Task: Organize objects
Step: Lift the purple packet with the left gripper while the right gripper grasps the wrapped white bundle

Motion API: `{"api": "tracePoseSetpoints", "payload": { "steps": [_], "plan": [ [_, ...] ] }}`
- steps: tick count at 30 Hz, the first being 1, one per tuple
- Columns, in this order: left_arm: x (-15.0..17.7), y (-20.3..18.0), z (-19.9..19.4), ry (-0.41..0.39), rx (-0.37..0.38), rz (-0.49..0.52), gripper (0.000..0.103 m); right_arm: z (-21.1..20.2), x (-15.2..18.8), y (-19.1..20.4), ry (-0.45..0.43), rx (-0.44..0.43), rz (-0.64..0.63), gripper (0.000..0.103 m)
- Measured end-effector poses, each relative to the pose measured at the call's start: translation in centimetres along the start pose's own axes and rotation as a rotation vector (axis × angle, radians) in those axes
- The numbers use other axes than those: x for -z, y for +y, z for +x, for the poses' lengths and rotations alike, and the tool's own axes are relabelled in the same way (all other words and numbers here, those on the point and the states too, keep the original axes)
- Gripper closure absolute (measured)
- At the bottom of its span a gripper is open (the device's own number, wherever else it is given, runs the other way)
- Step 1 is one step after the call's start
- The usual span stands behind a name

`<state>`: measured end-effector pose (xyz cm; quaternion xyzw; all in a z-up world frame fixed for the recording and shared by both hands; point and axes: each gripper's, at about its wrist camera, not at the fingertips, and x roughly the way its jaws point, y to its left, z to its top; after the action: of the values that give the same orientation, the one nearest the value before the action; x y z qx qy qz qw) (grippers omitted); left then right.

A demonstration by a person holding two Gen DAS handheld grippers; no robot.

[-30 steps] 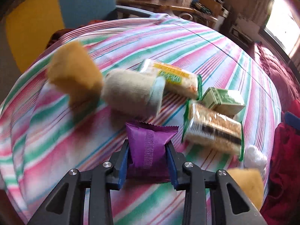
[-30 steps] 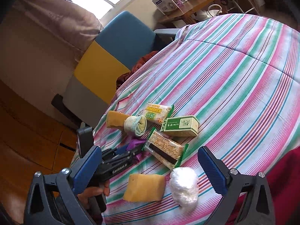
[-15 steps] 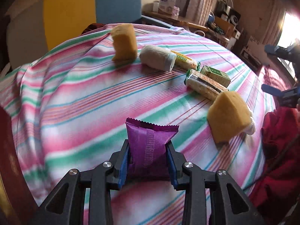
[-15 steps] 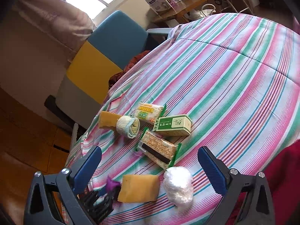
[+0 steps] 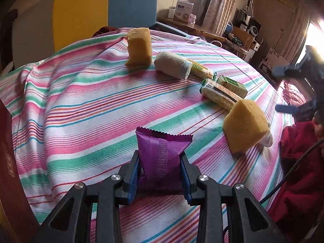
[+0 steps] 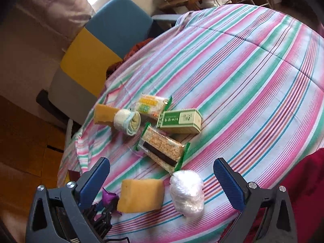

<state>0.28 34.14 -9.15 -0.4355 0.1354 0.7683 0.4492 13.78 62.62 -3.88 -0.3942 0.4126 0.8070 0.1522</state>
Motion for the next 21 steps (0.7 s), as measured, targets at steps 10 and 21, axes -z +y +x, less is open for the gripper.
{"api": "tracePoseSetpoints", "payload": {
  "steps": [10,21],
  "plan": [
    [0.1,0.2,-0.1,-0.008,0.013,-0.012,0.068,4.4,0.7,1.6,0.217,0.226,-0.127,0.031],
    [0.2,0.2,-0.8,0.007,0.011,-0.036,0.068,8.4,2.3,3.6,0.356,0.436,-0.314,0.068]
  ]
}}
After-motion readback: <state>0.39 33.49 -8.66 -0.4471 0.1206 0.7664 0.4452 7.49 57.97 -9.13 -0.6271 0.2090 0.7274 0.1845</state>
